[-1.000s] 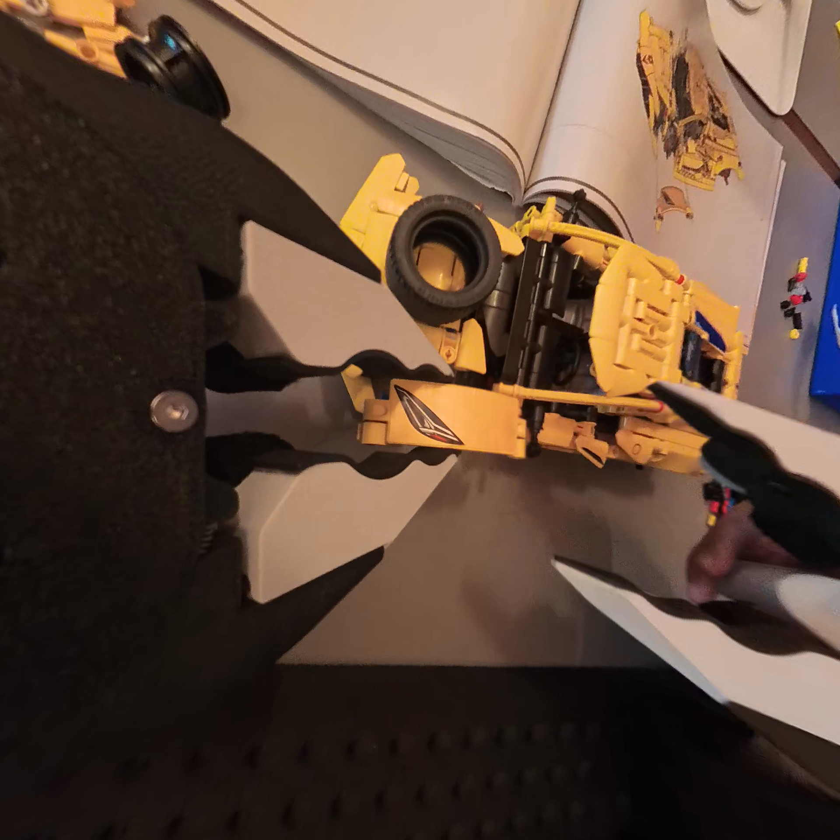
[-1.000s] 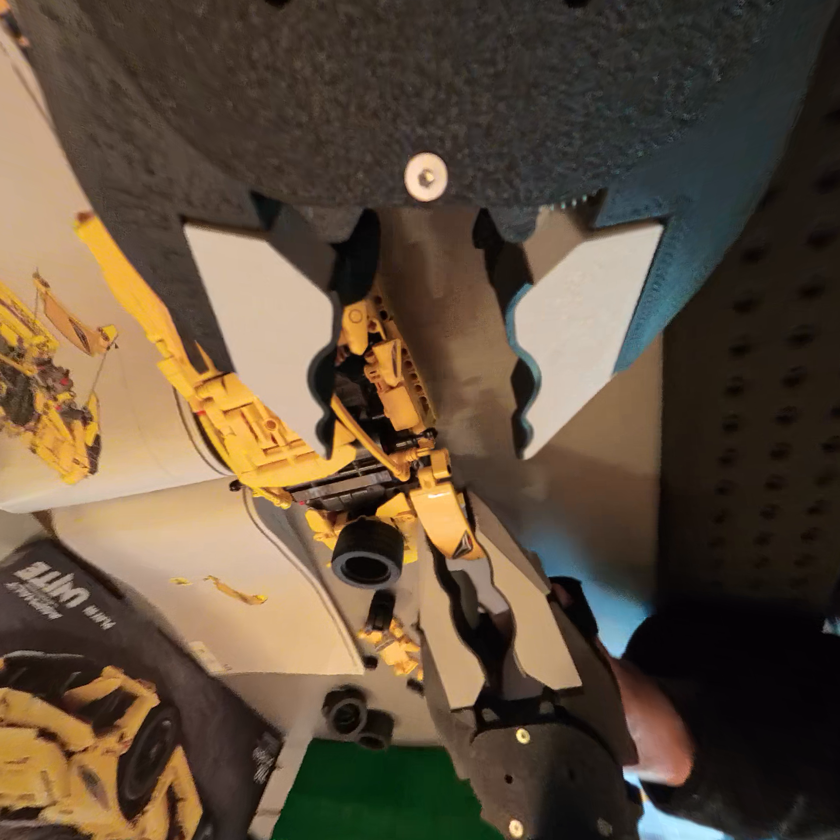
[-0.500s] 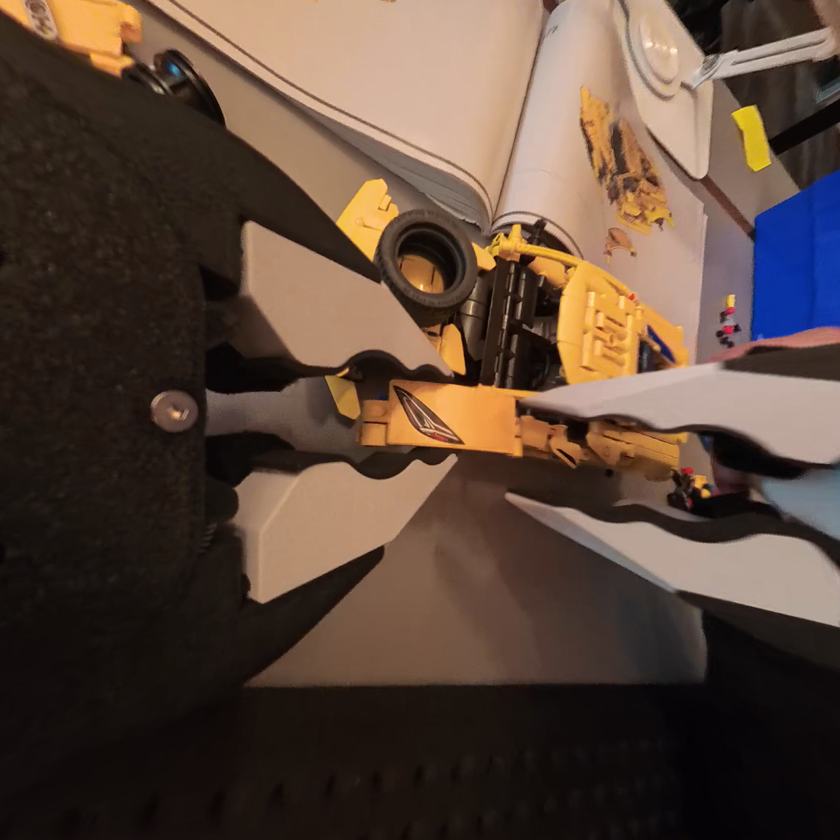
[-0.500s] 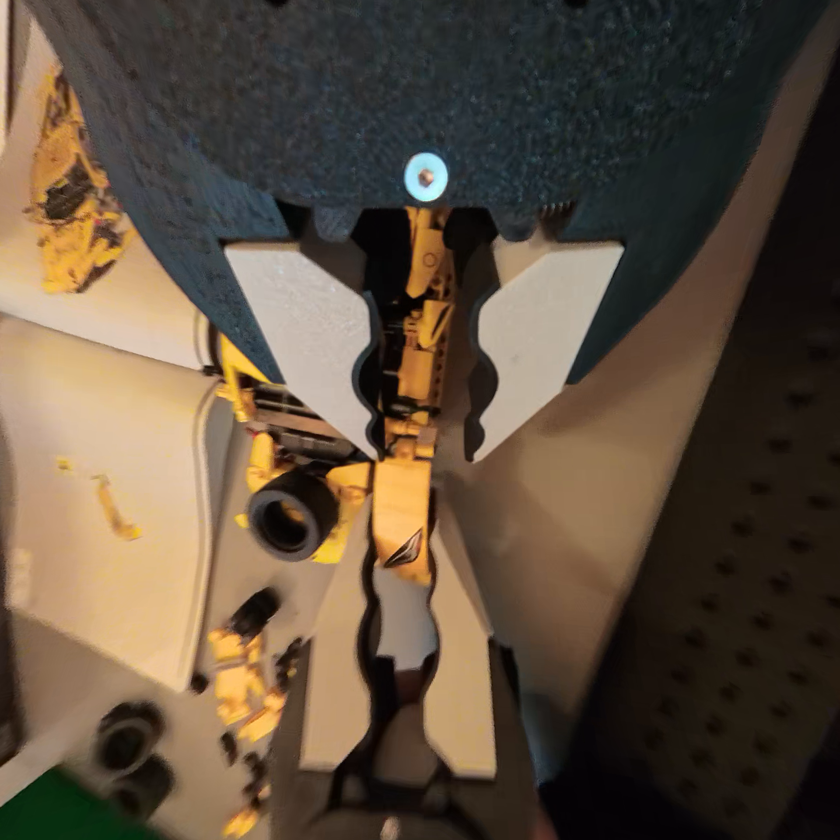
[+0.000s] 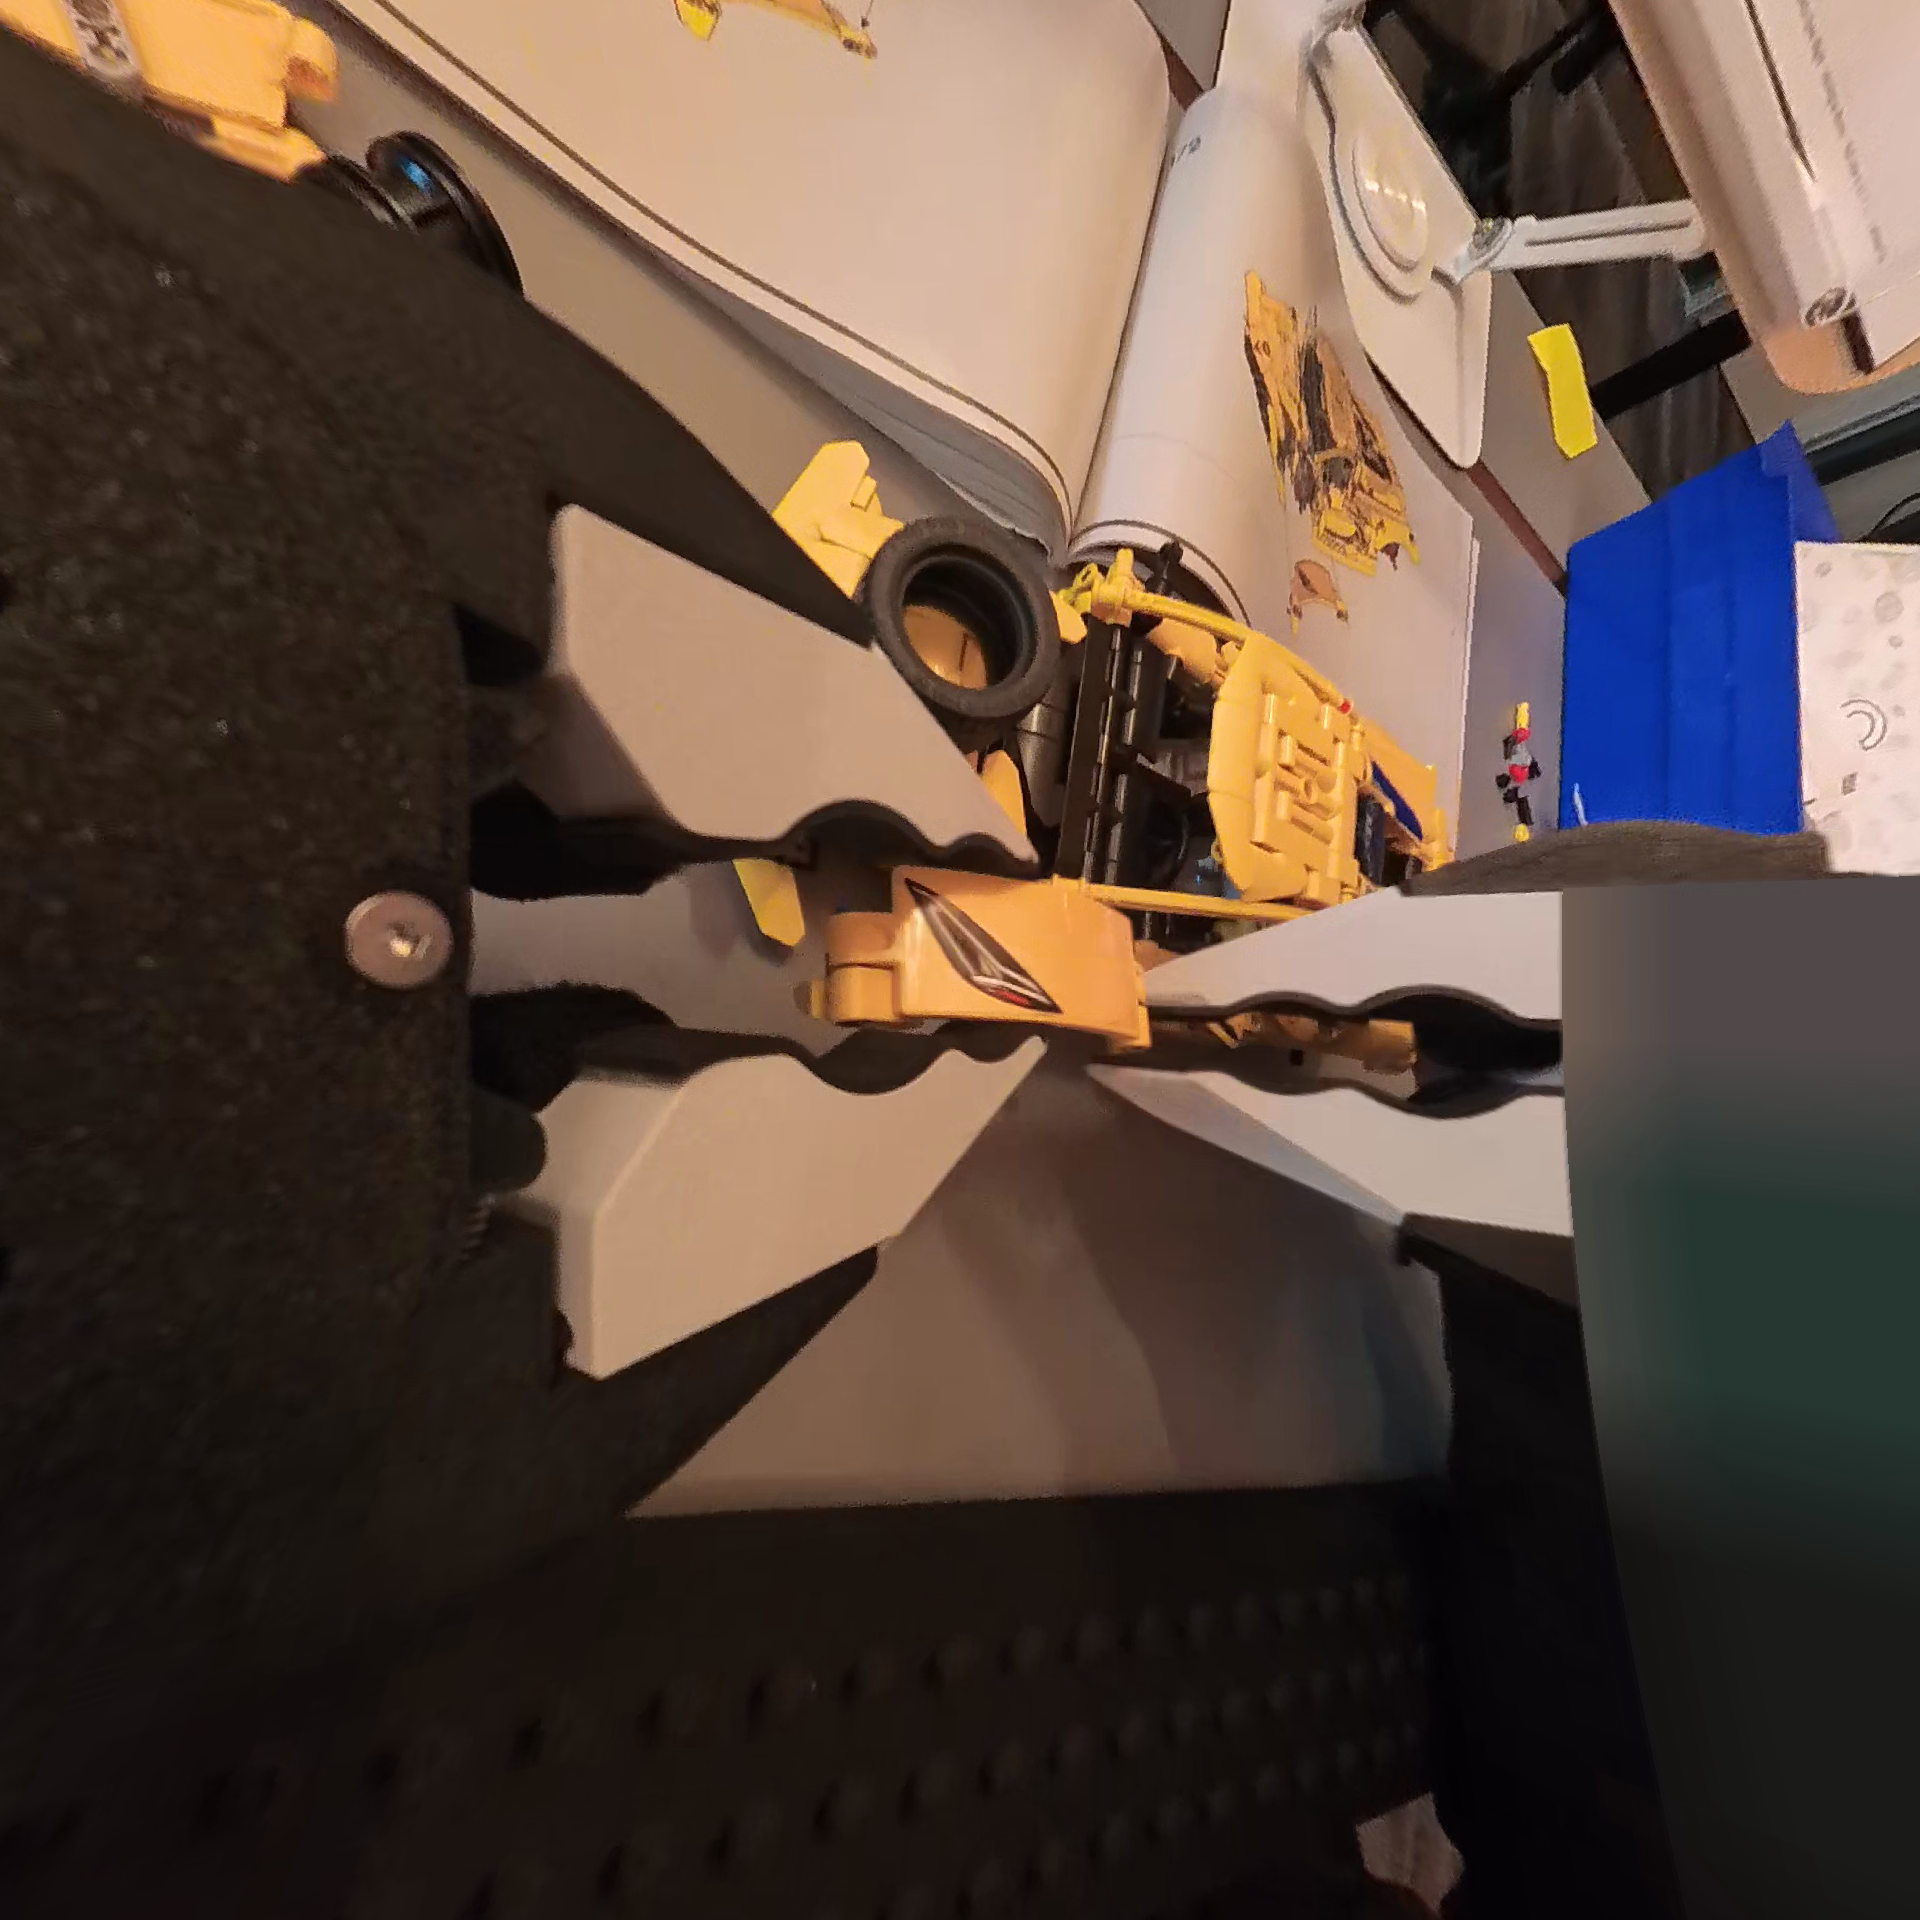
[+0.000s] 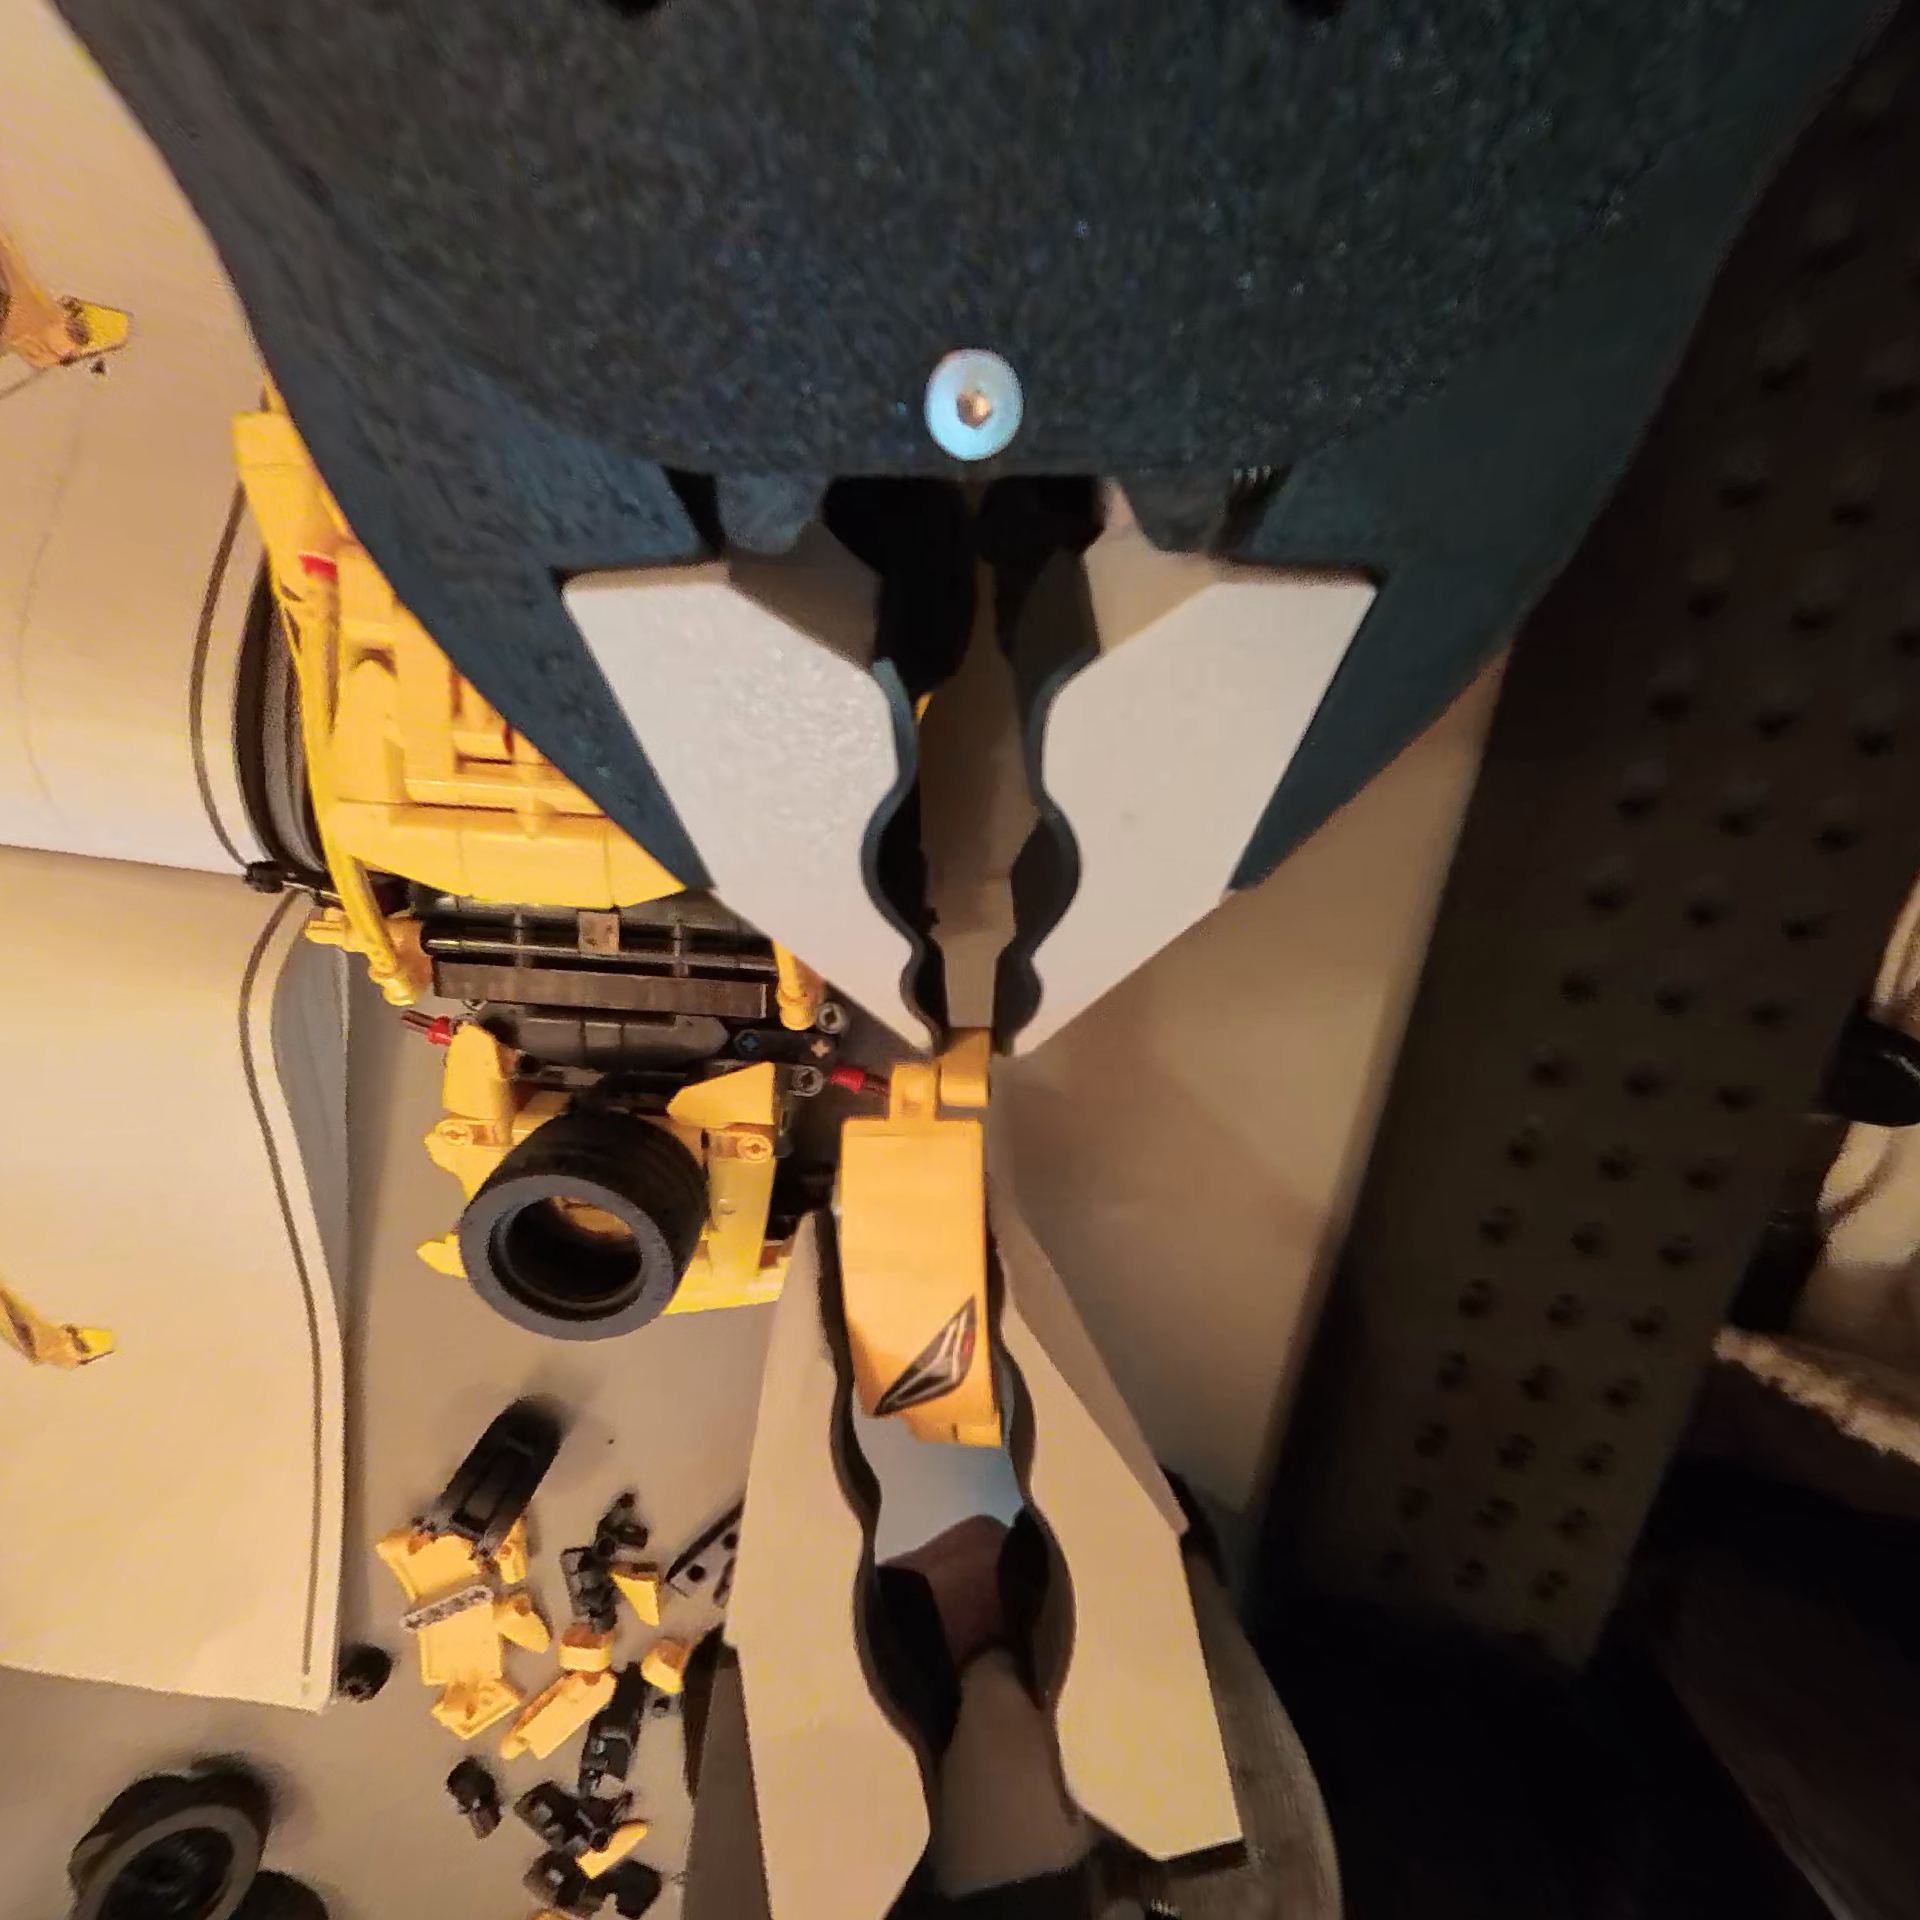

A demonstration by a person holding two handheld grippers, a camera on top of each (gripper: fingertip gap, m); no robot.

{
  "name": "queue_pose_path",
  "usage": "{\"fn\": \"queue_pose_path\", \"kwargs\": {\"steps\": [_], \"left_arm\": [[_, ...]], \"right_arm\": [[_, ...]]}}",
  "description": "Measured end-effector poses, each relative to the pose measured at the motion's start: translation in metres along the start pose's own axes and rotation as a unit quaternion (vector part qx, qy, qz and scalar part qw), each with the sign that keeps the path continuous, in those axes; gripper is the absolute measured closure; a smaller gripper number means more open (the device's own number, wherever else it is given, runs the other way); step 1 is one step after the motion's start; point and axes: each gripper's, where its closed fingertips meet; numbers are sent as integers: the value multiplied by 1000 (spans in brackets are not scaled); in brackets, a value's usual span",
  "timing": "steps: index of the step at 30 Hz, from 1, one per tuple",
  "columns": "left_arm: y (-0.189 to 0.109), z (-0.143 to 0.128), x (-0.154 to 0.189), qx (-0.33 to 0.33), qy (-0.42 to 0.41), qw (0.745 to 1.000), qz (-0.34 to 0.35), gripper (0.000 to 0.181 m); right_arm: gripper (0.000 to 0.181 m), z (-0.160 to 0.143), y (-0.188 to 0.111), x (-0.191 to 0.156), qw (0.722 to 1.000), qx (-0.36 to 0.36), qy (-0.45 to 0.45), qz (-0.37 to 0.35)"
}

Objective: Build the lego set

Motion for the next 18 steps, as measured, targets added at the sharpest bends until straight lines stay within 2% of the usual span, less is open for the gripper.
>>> {"fn": "queue_pose_path", "kwargs": {"steps": [4,7,9,13,18], "left_arm": [[0,-3,-1,-4,9,1000,8,155],[3,-15,6,-34,1,999,-16,145],[3,-11,8,-22,-7,999,-24,145],[9,-15,16,-43,6,998,-39,144],[16,-22,10,-85,52,995,0,145]], "right_arm": [[175,4,-7,4,1000,6,-6,-16],[175,-10,-6,12,996,-50,-29,-61],[175,-19,-2,15,990,-85,-60,-95],[175,-21,5,11,985,-106,-80,-105],[175,-22,6,7,985,-110,-89,-101]]}}
Point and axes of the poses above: each gripper's, where its closed fingertips meet, y out along the fingers, z out of its top, x = y × z across the jaws, and after that the axes turned 15 degrees about y, right-handed
